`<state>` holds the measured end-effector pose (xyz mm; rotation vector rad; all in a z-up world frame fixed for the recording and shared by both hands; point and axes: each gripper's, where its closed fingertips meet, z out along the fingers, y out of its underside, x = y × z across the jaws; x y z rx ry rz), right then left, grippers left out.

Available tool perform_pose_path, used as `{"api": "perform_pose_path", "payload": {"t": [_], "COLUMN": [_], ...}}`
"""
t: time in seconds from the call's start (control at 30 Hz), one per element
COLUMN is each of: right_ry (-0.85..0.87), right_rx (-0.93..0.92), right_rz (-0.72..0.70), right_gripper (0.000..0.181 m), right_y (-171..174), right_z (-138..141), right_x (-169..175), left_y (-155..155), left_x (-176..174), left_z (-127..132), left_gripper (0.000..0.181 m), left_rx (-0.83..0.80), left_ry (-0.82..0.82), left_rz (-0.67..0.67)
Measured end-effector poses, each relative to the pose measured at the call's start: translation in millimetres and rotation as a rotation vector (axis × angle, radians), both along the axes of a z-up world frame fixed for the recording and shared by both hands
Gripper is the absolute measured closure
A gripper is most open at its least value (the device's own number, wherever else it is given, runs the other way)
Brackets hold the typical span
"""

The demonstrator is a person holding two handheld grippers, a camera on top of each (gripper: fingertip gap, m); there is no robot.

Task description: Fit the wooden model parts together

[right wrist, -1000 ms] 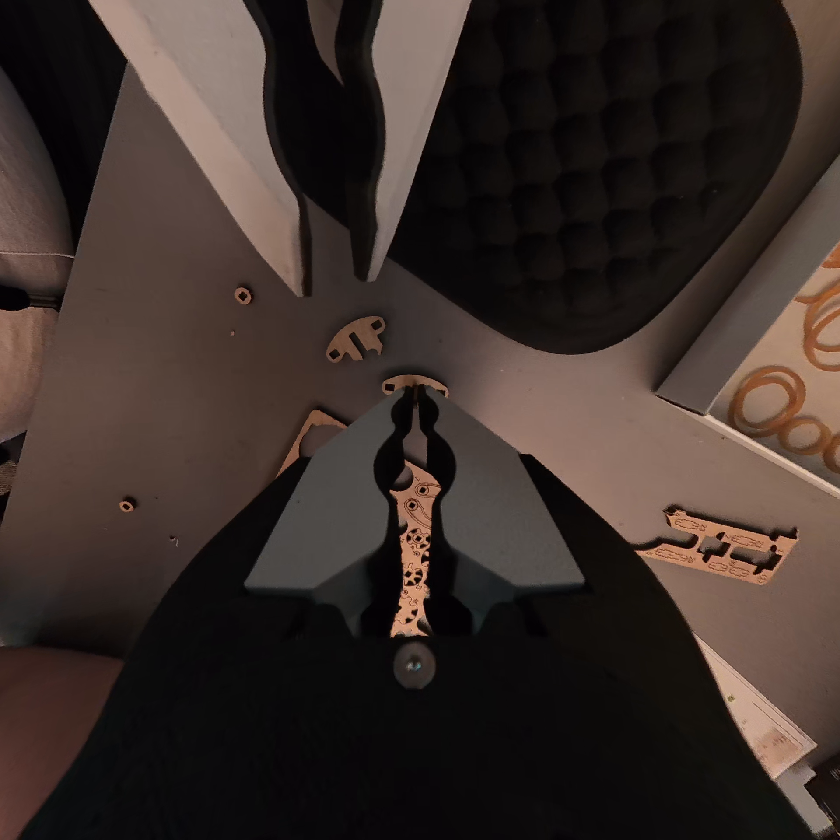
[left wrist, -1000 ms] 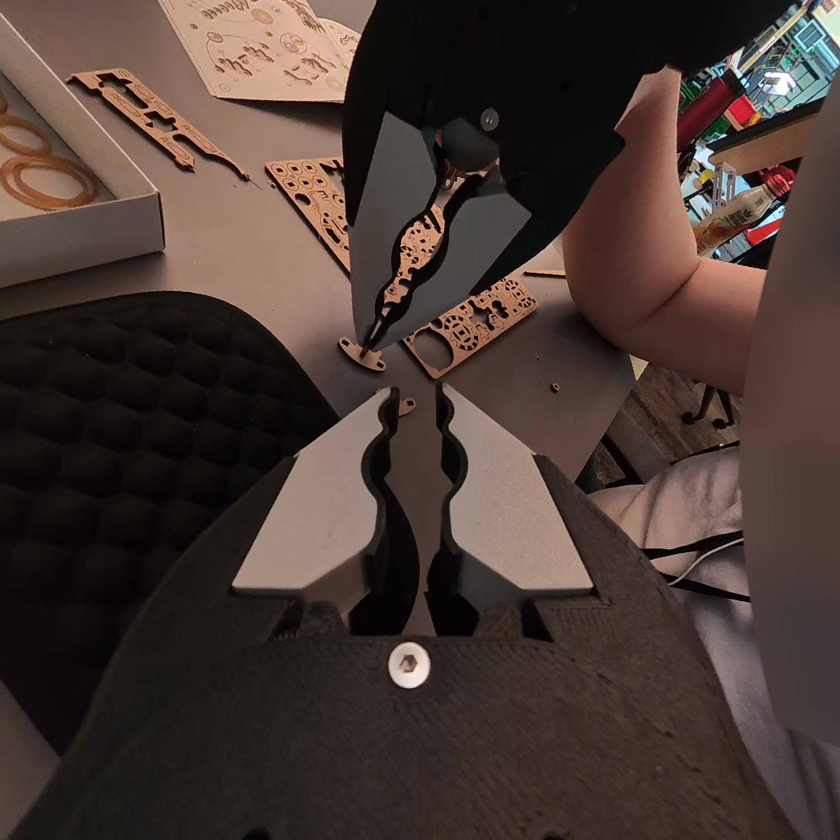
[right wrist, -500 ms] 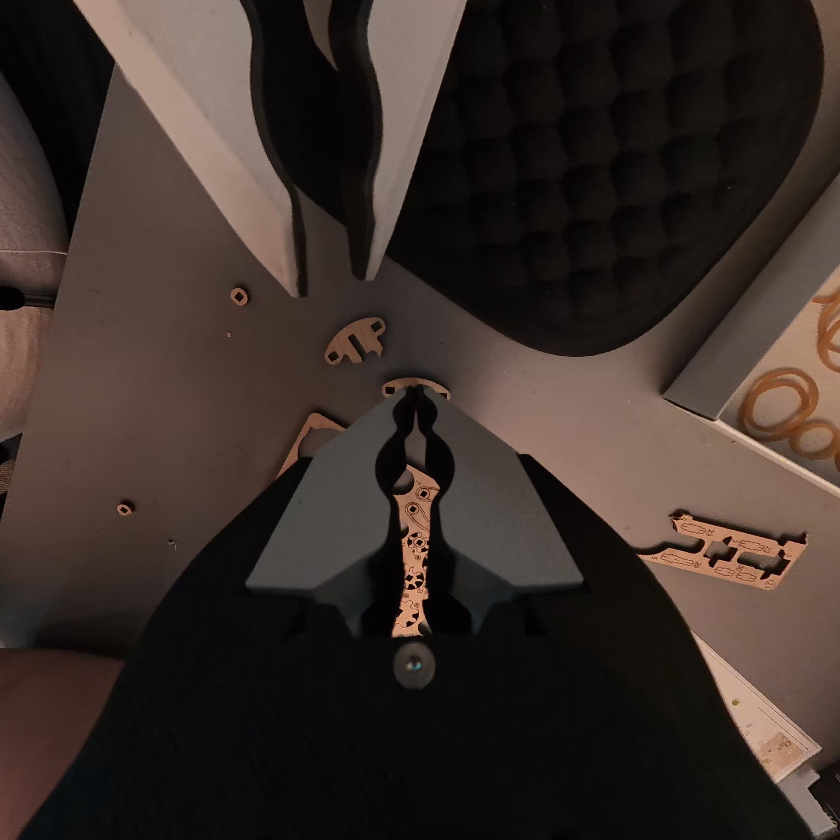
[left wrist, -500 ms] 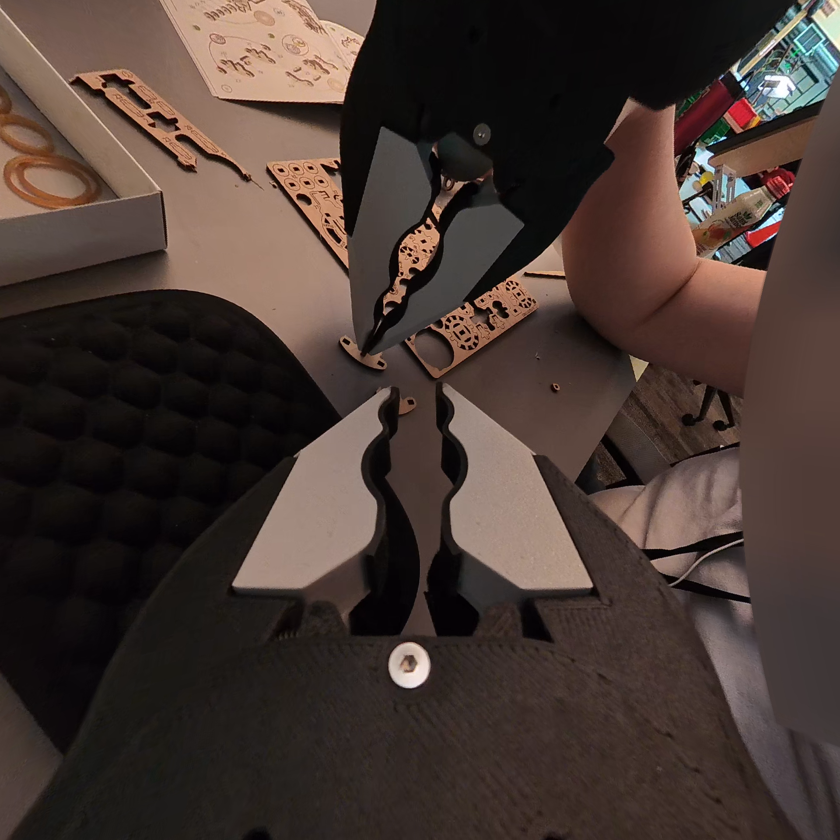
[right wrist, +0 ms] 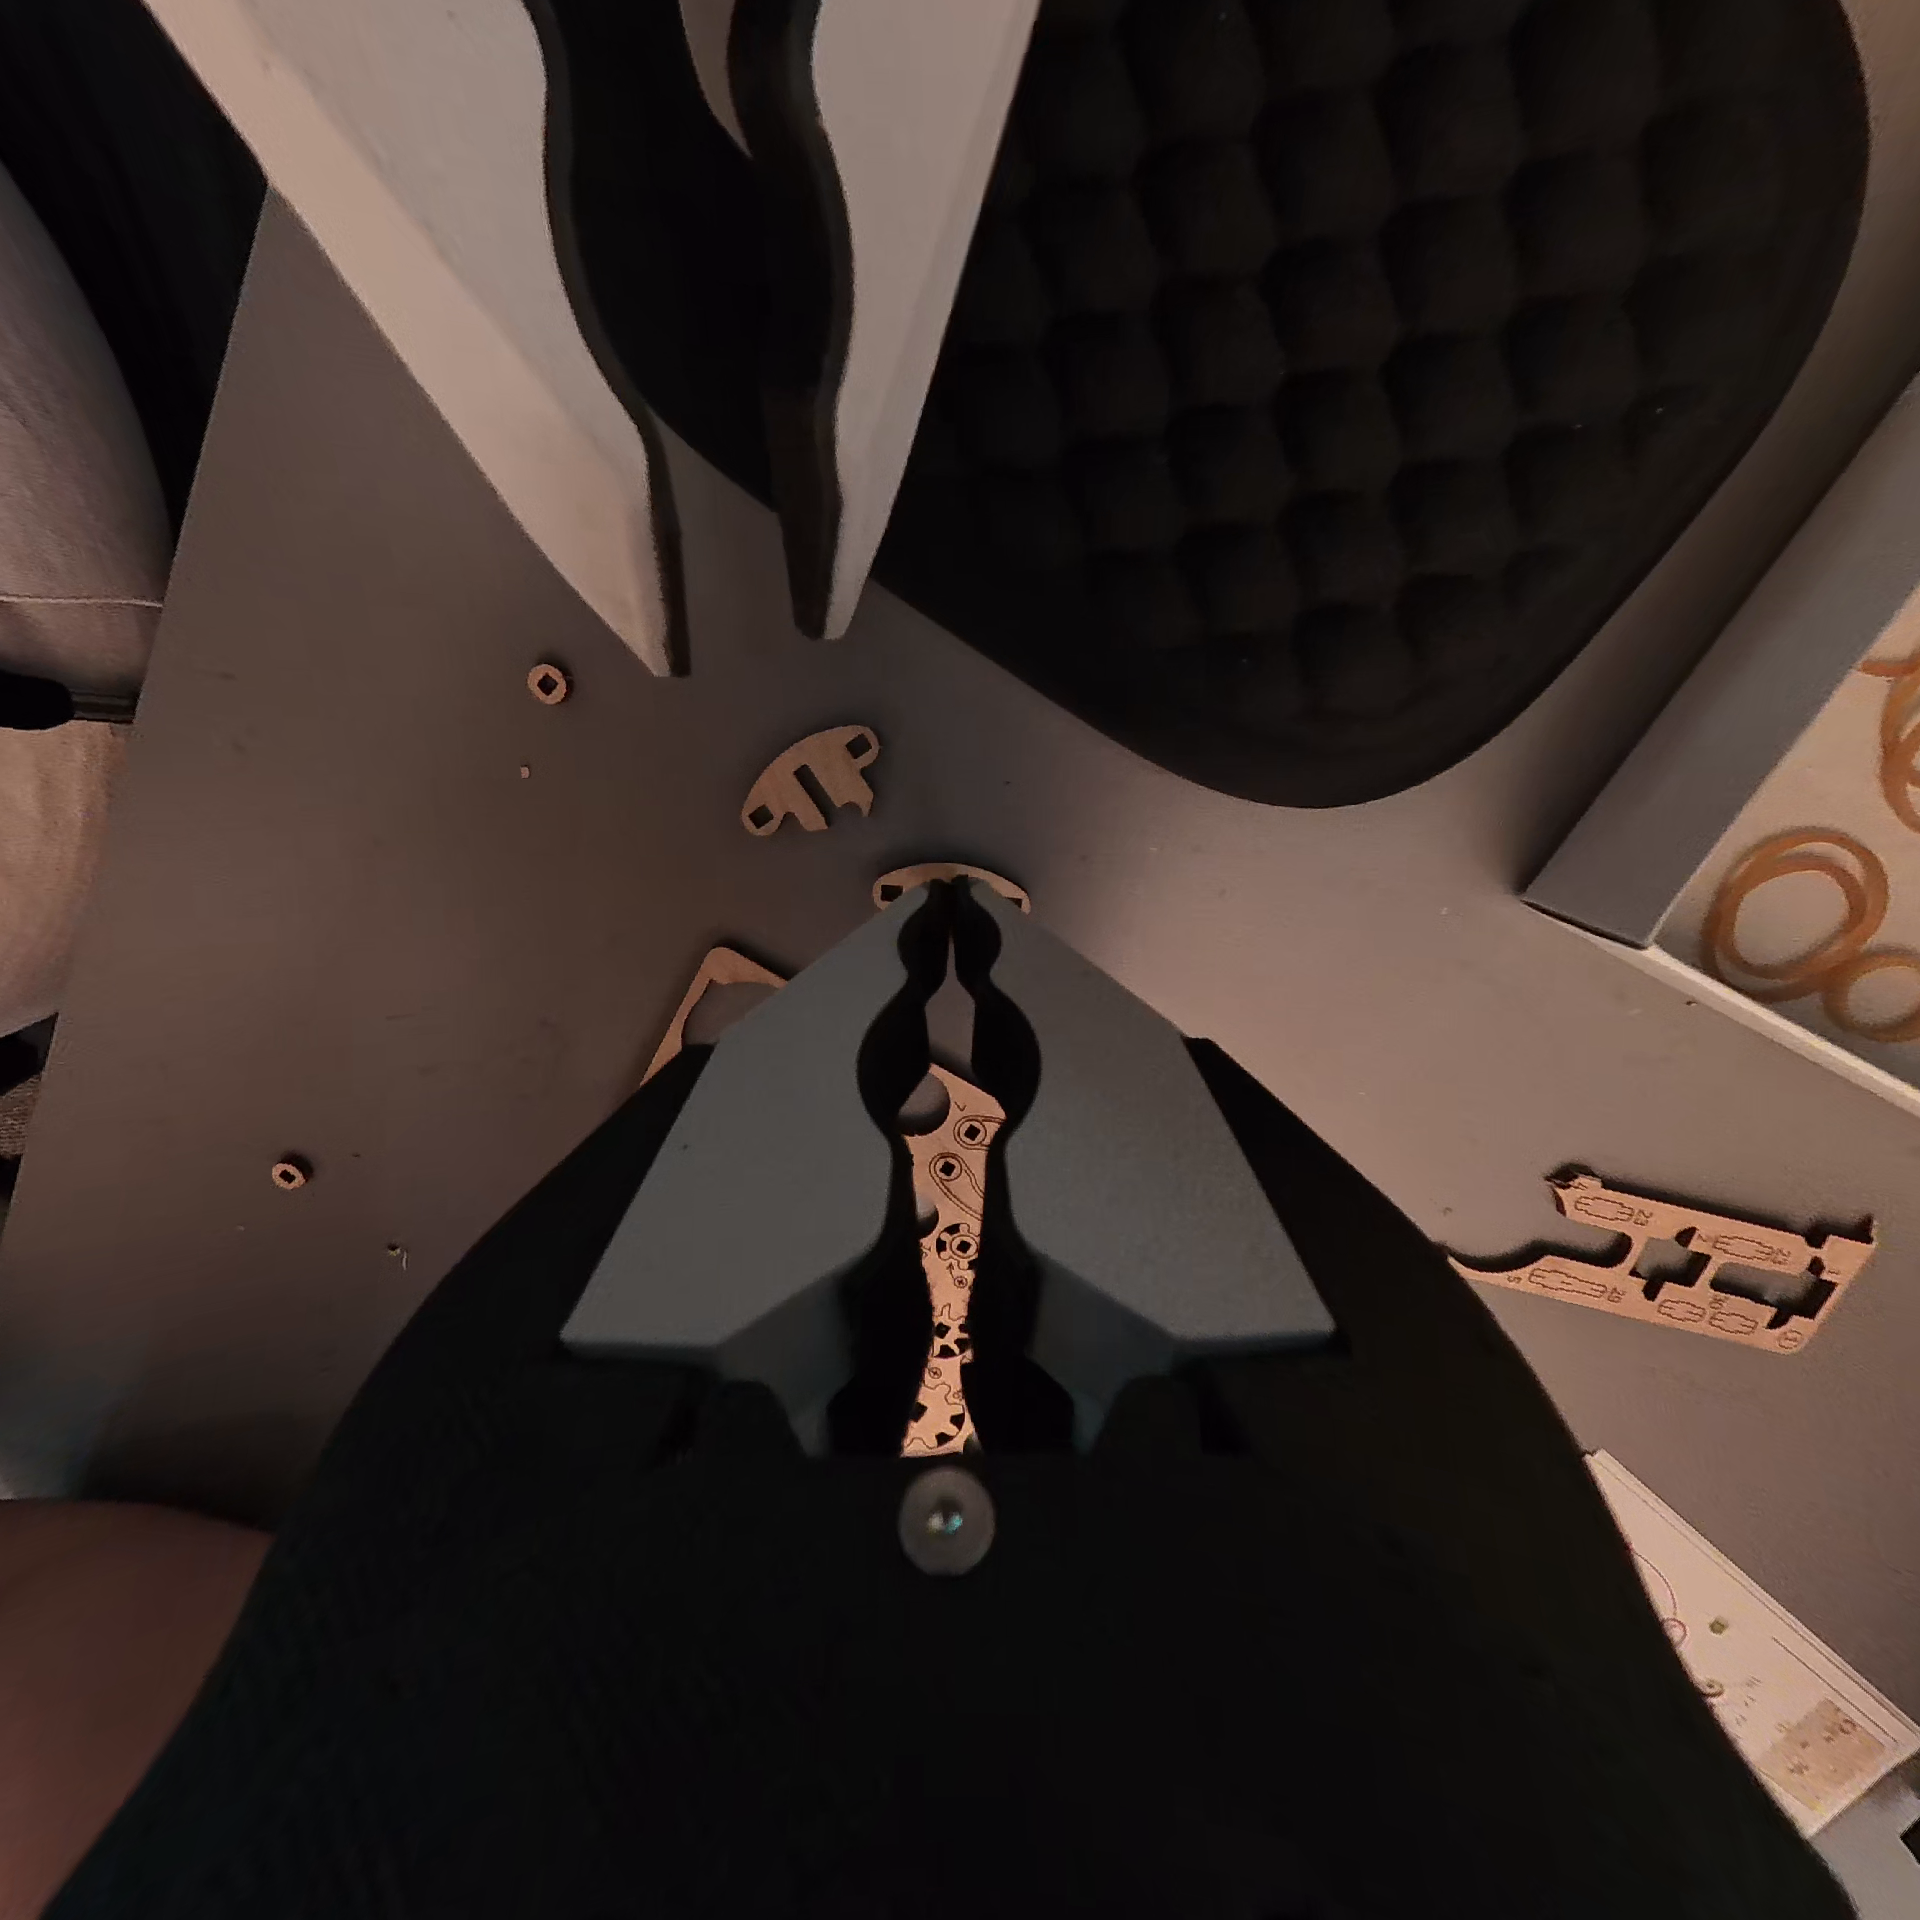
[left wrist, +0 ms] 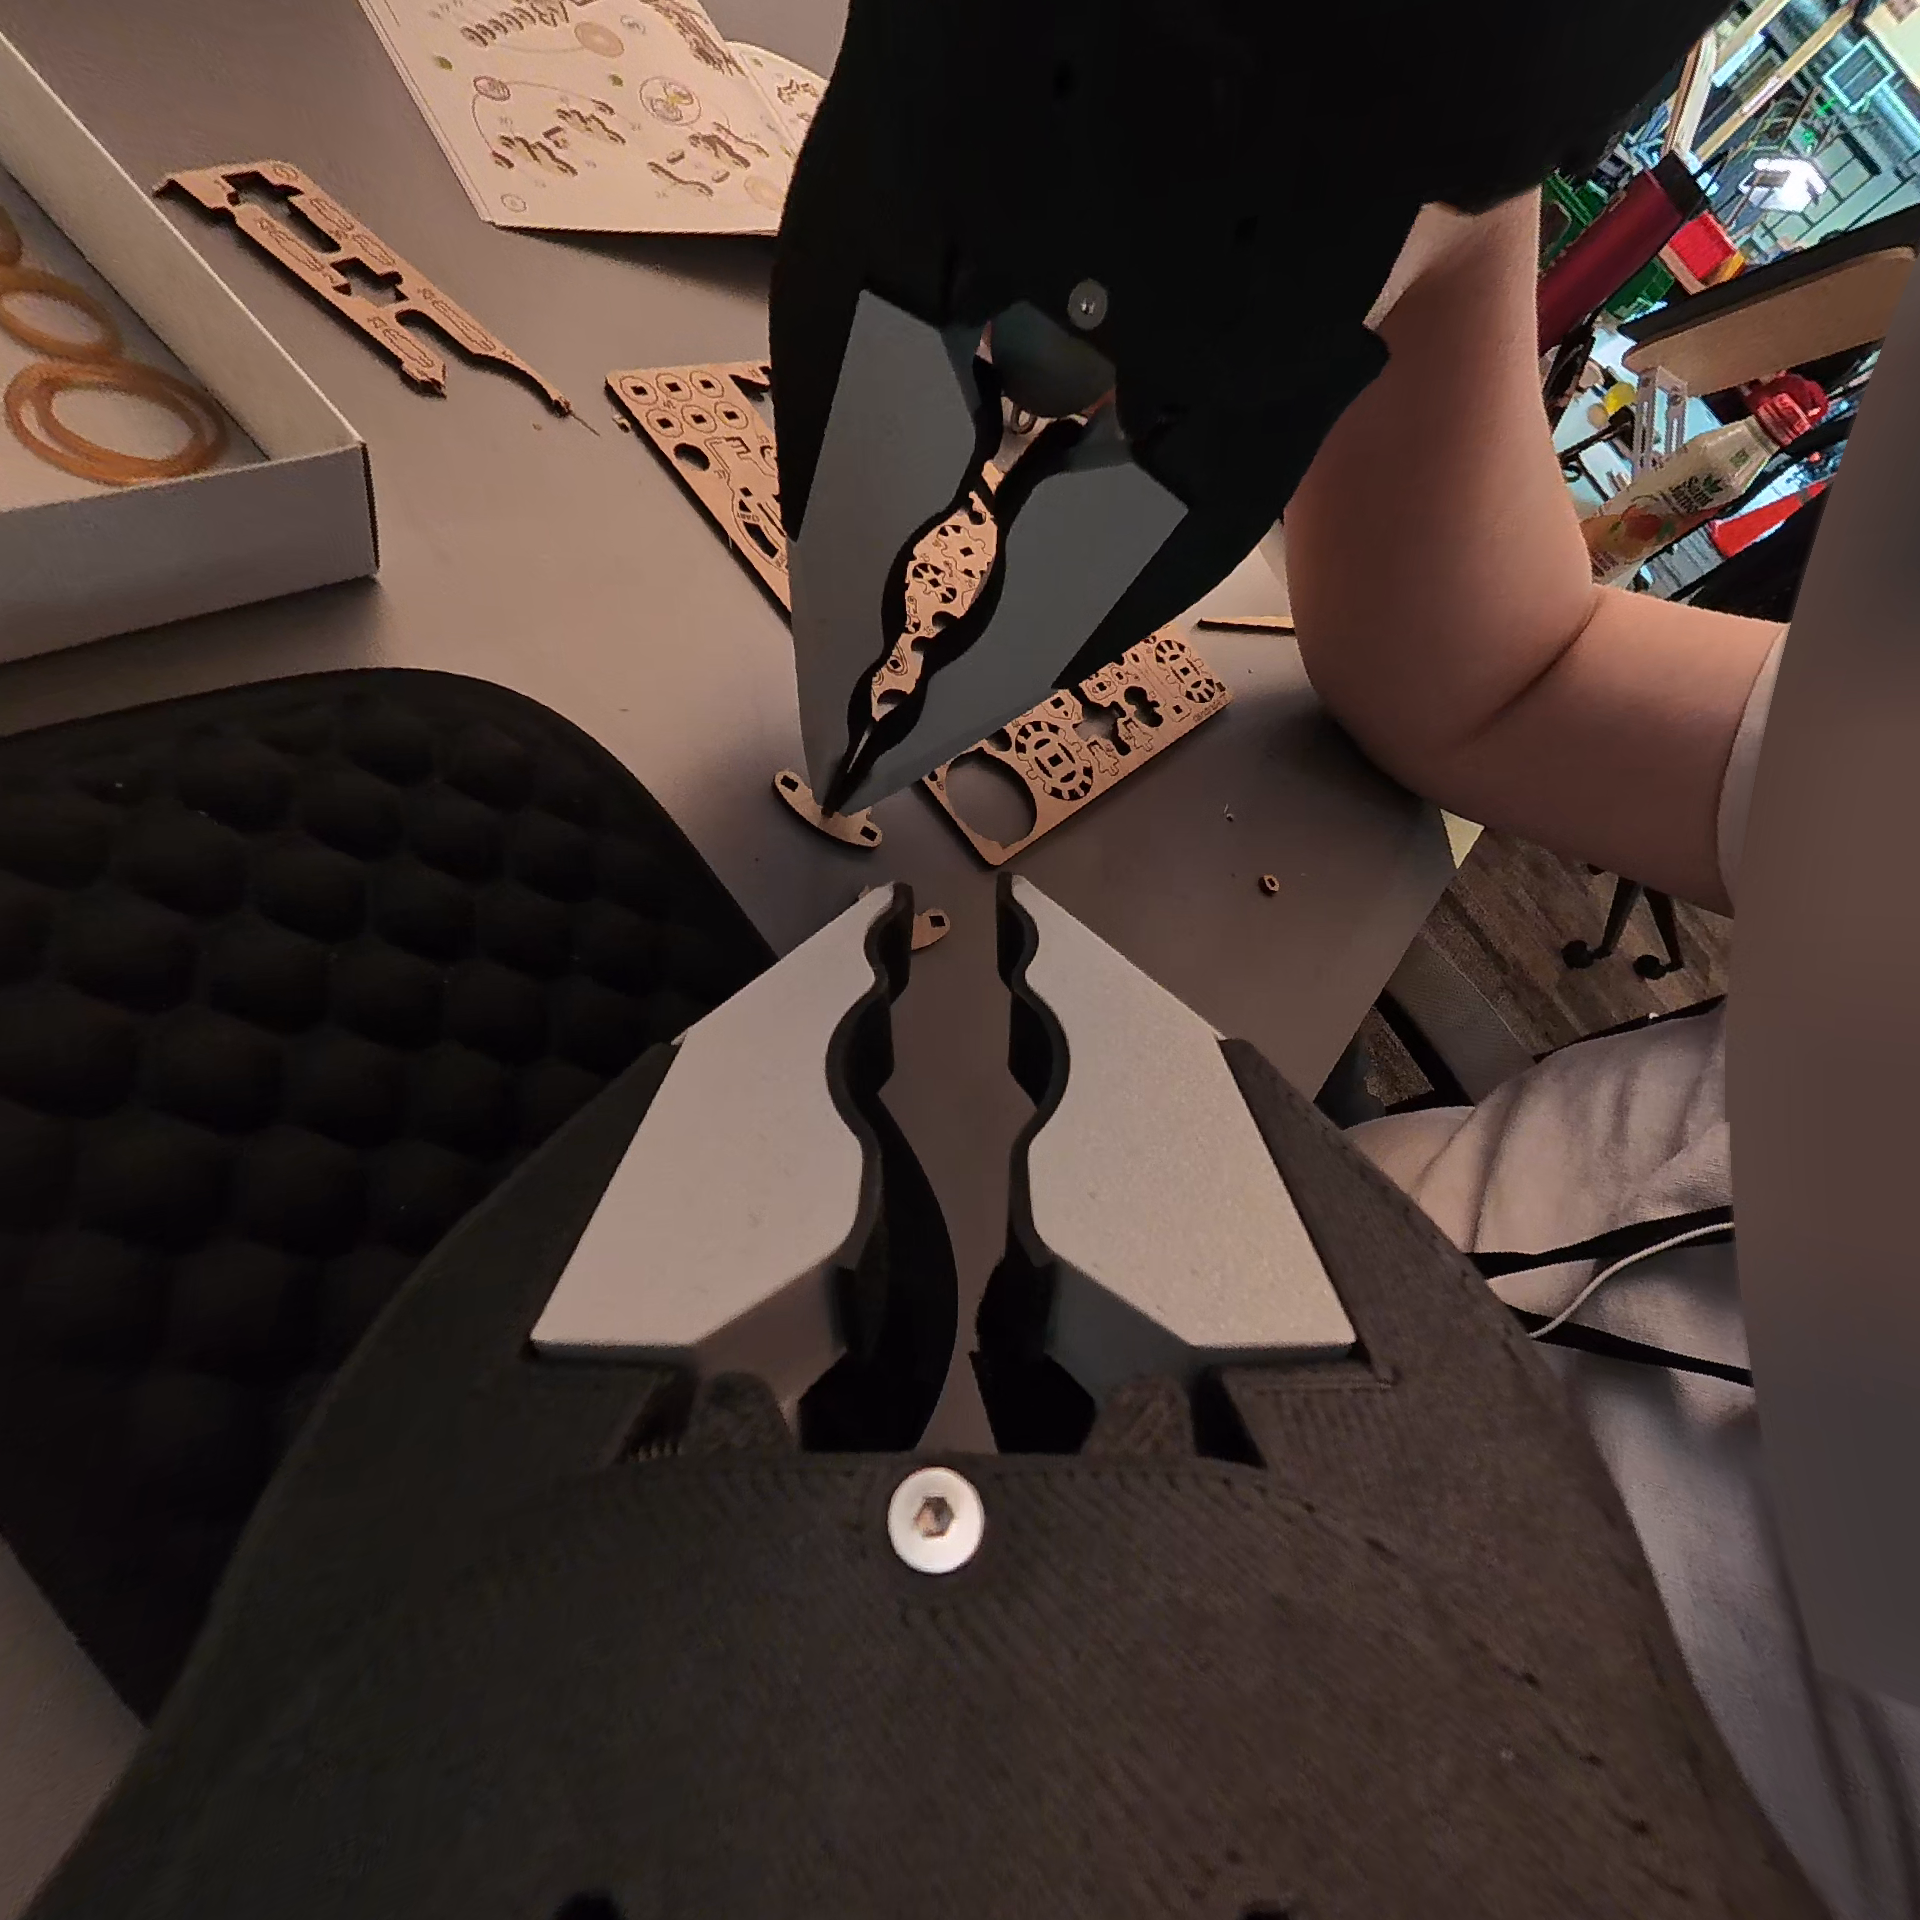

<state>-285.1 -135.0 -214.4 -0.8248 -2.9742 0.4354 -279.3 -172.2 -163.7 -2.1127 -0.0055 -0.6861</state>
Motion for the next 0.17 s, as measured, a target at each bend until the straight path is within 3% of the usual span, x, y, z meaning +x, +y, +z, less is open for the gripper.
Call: {"api": "perform_pose_path", "payload": {"t": [0.17], "right_ry": [-0.003], "right_rx": [0.014], "right_rz": [-0.006], "right_gripper": [0.181], "right_y": [0.1], "right_z": [-0.3], "right_x": [0.5], "left_y": [0.4], "left_x": [-0.6], "left_z": [1.4], "left_gripper": [0.166], "left_rx": [0.002], "left_ry": [0.001], "left_rz": [-0.001]}}
